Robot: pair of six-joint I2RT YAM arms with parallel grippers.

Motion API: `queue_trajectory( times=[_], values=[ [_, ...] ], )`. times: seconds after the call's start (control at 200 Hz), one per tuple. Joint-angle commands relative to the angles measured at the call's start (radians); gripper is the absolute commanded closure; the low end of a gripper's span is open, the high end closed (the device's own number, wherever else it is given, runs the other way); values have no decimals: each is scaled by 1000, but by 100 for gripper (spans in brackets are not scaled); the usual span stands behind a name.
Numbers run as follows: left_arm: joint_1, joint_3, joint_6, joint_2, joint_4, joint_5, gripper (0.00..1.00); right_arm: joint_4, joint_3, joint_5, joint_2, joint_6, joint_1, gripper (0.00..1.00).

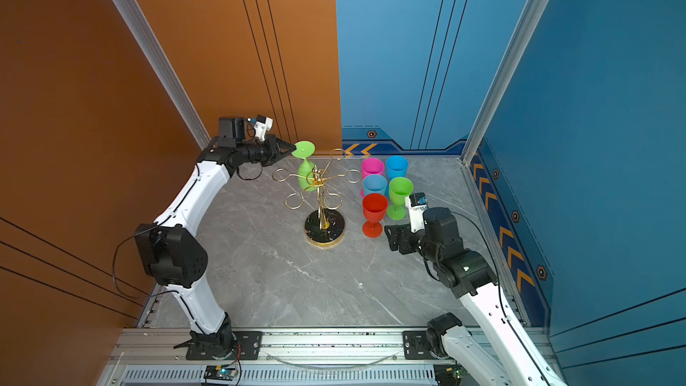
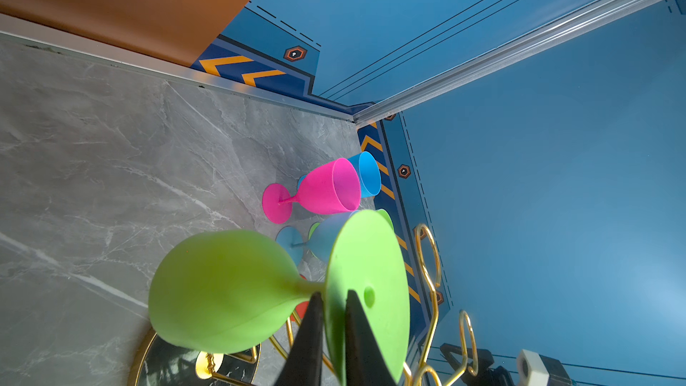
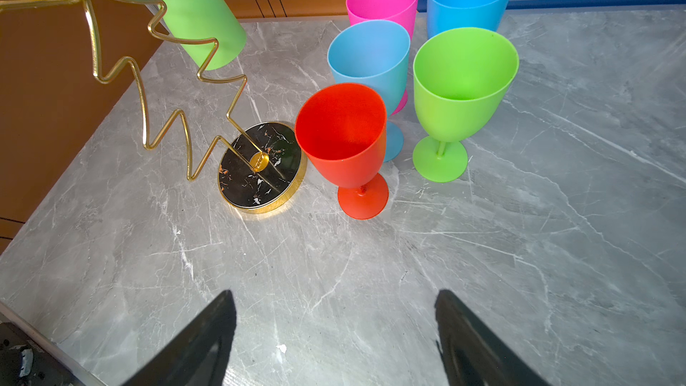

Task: Take the wine glass off the wine glass rack
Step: 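Close the left gripper on the green glass foot on the rack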

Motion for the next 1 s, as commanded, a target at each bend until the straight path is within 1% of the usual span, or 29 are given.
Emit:
queue_trajectory(
  times=[0.0,0.305,0.455,0.581,0.746,0.991],
  values=[
    [-7,24,-10,10,-8,5,89,-28,-14,-2,-18,11,-8,15],
    [-9,19,-22,-12,-6,20,94,-27,-14,-3,-19,9,-8,15],
    [-7,-13,-75,-28,62,49,95,-27,-14,-5,-18,9,-8,15],
    [-8,-34,-119,-41,113,67,98,-27,-14,-5,-18,9,-9,15],
    [-7,-42,-136,-54,124,73,99,-25,-14,-6,-18,10,-9,15],
    [-6,-95,-168,-93,171,70,100,-24,-13,-7,-15,8,-8,15]
  ],
)
